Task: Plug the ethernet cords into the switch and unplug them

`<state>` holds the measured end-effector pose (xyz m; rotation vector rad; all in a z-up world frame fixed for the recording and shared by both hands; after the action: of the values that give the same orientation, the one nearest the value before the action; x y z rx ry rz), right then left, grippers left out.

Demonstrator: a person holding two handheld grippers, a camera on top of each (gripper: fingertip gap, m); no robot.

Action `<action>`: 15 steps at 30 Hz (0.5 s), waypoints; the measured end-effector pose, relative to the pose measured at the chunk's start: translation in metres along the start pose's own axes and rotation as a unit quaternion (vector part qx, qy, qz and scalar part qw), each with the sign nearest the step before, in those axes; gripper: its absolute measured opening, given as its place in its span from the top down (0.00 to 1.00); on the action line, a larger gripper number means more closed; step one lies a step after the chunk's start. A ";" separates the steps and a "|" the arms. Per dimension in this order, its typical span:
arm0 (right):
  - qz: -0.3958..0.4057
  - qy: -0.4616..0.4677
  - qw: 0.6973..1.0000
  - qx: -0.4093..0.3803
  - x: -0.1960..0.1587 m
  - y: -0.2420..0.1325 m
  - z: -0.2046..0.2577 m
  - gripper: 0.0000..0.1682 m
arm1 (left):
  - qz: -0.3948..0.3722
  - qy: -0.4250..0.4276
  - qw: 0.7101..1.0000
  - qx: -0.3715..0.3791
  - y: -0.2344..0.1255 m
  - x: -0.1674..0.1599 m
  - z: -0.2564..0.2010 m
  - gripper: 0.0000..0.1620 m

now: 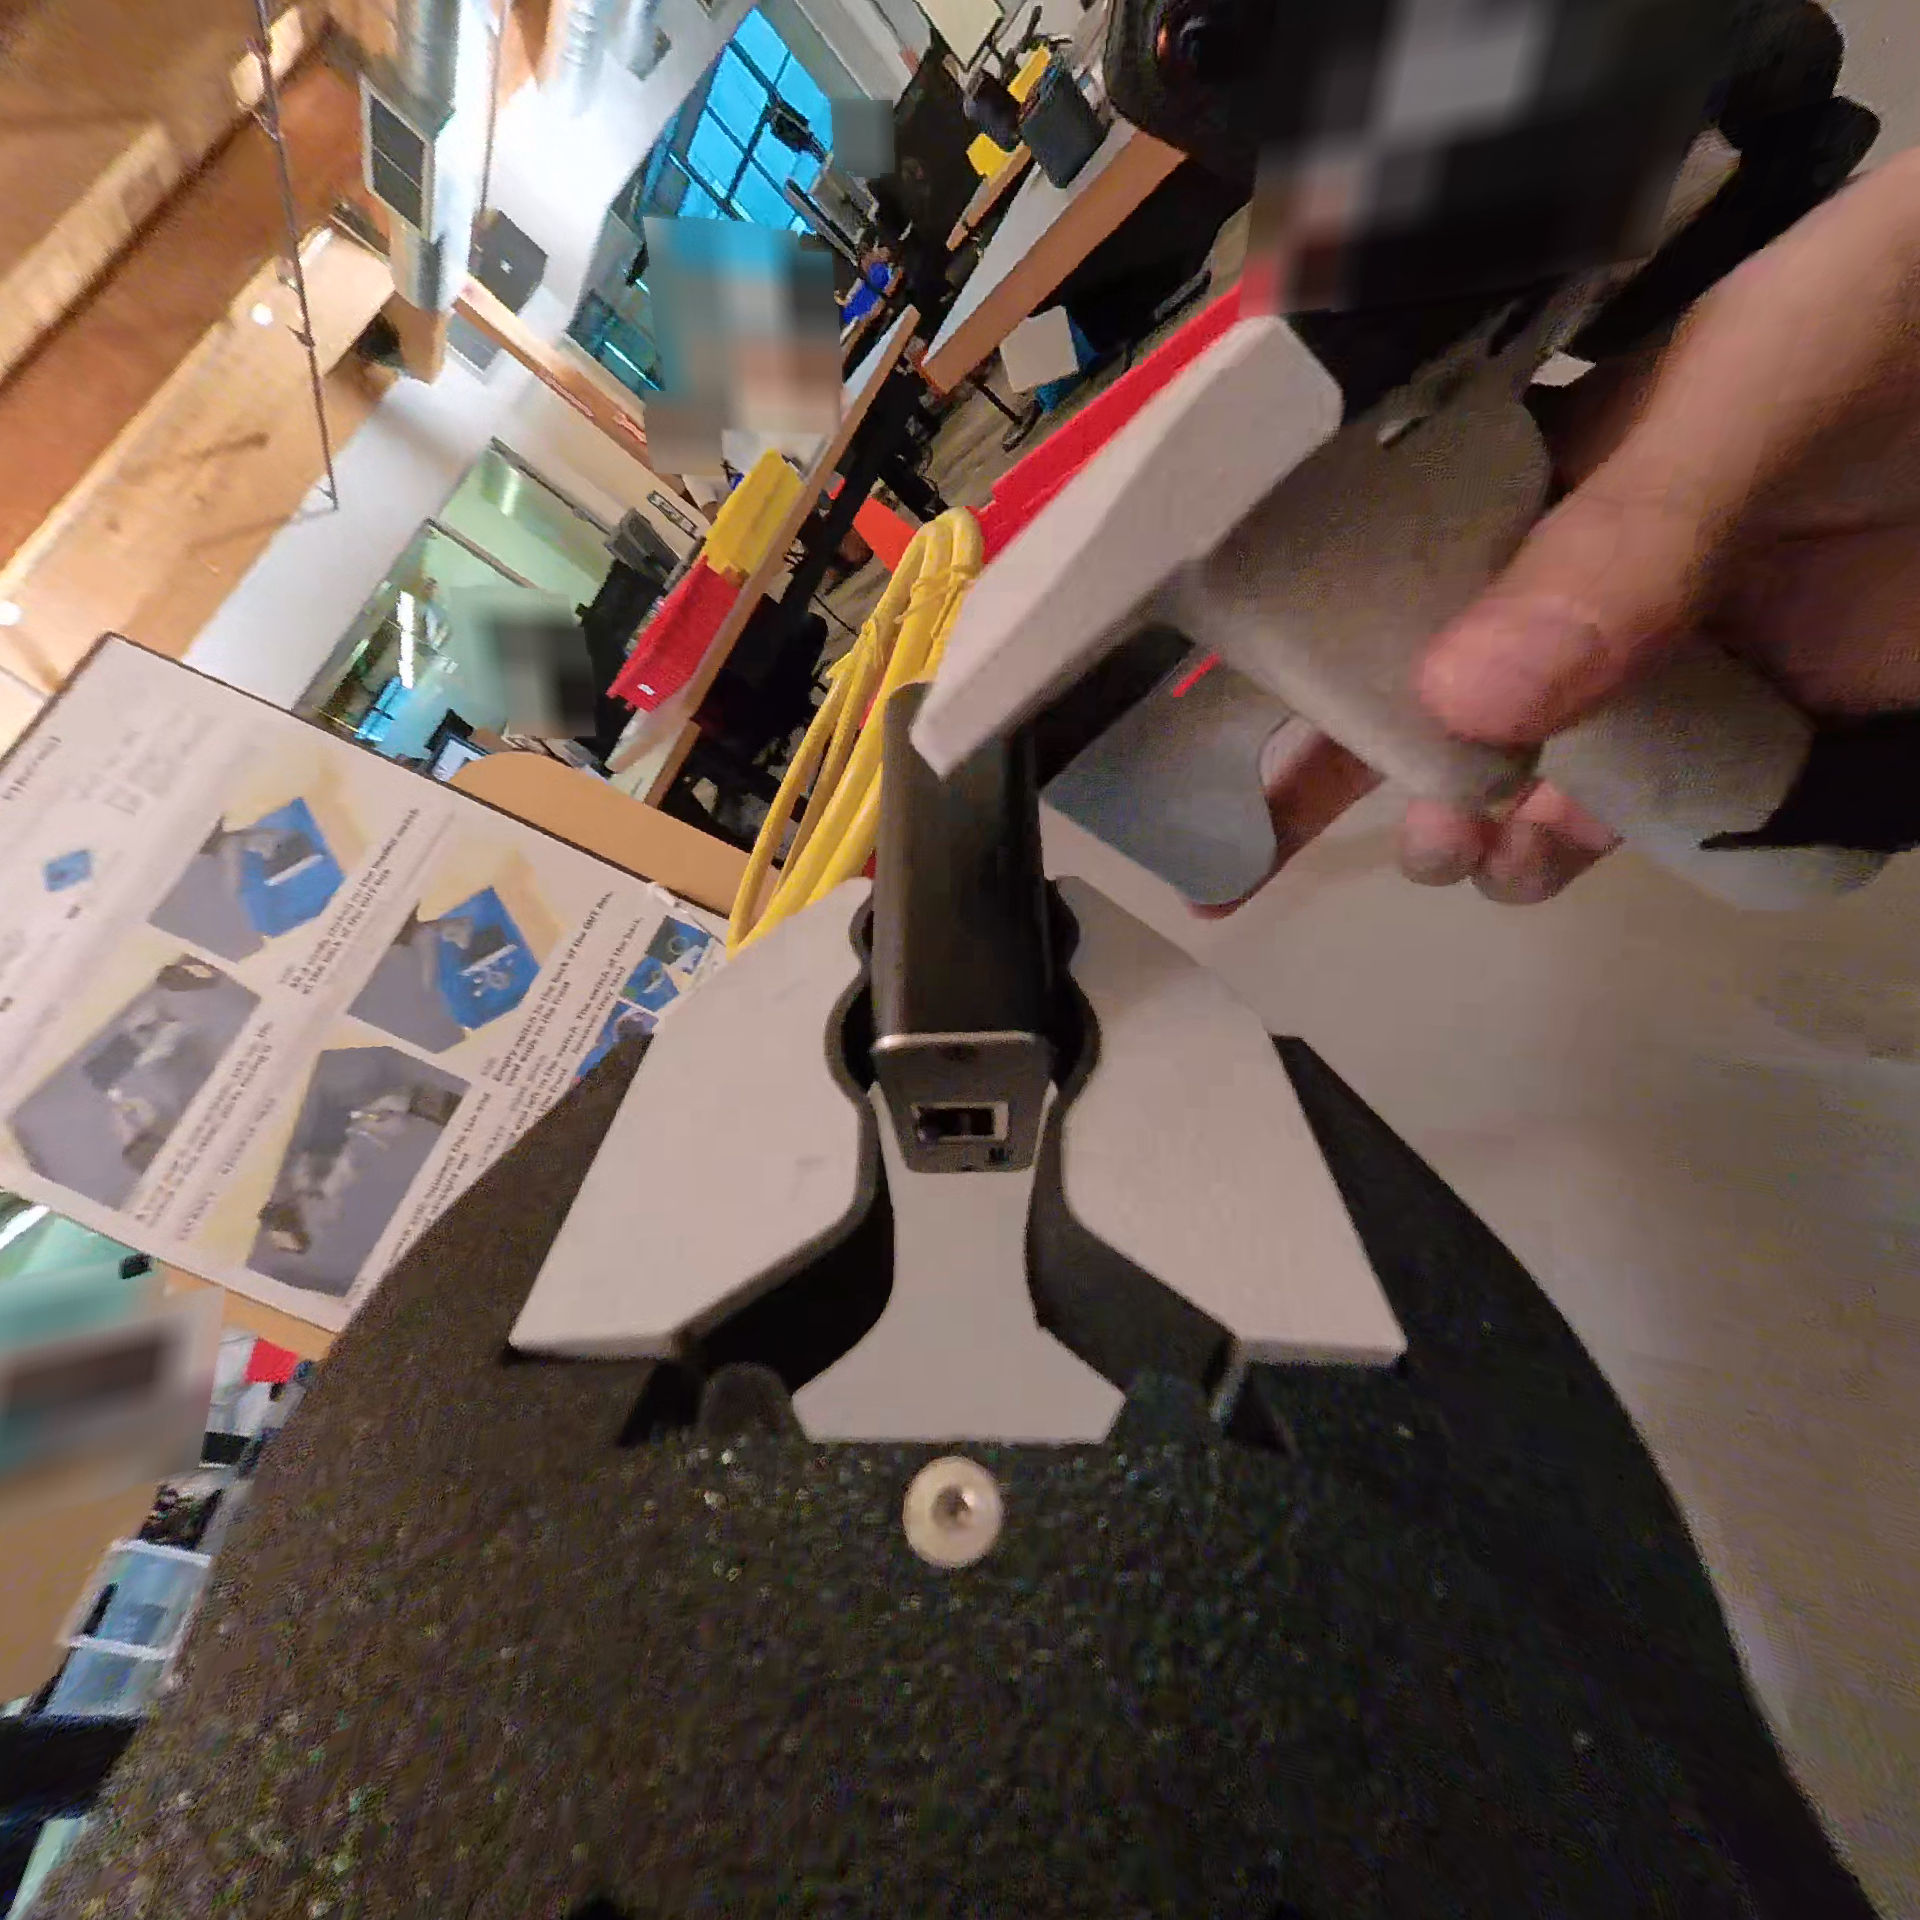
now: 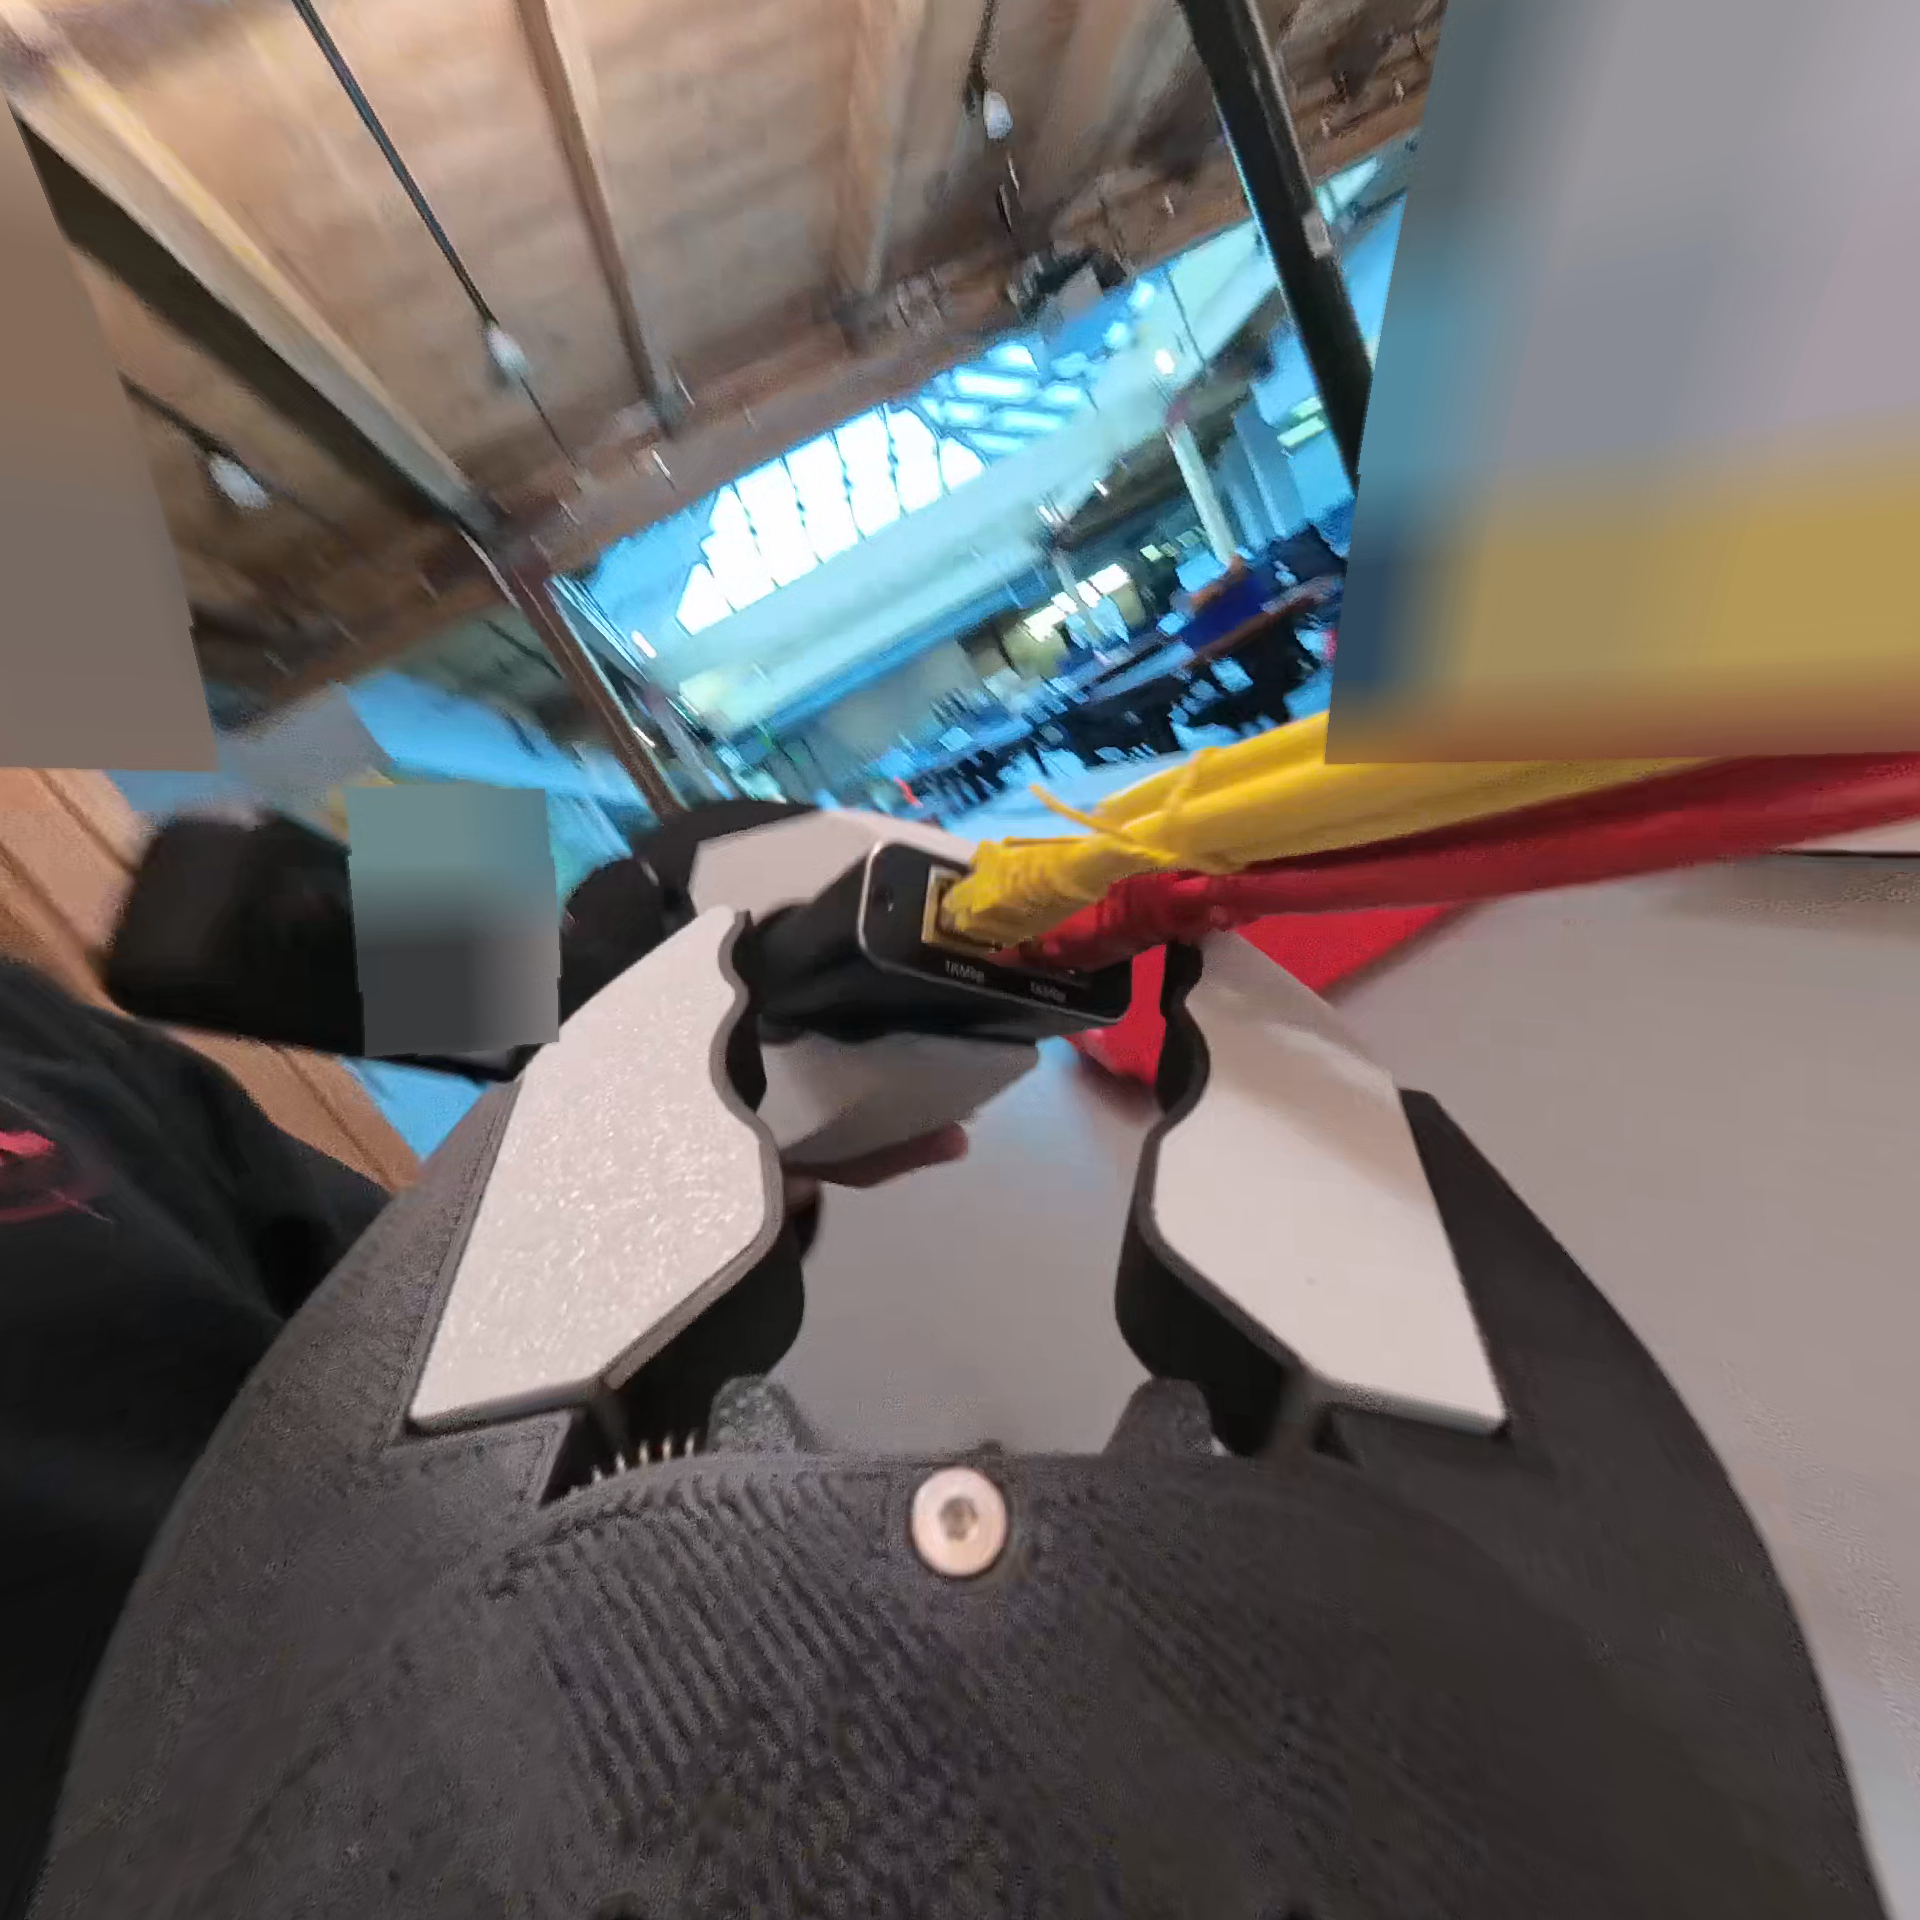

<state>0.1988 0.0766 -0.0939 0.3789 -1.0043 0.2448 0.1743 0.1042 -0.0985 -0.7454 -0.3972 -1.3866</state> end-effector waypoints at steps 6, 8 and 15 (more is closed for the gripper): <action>-0.136 0.133 0.976 0.105 0.024 -0.005 0.005 0.62 | -0.056 0.074 0.995 0.041 -0.012 0.014 0.004 0.84; -0.166 0.131 0.972 0.105 0.031 -0.008 0.004 0.68 | -0.067 0.108 0.991 0.030 -0.012 0.016 -0.003 0.84; -0.103 0.009 0.992 0.067 0.028 -0.011 0.007 0.83 | -0.059 0.041 0.997 -0.009 -0.005 0.006 -0.008 0.78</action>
<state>0.2124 0.0644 -0.0686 0.5969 -0.9263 0.1295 0.1689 0.0945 -0.0994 -0.6857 -0.3681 -1.5278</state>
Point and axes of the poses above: each gripper's, where its closed fingertips meet, y out along the fingers, x out of its top, z = x × y across the jaws, the point moved 3 cm from there along -y, back along the fingers, and after that the axes turned 5 degrees about z, right-handed, at the moved point
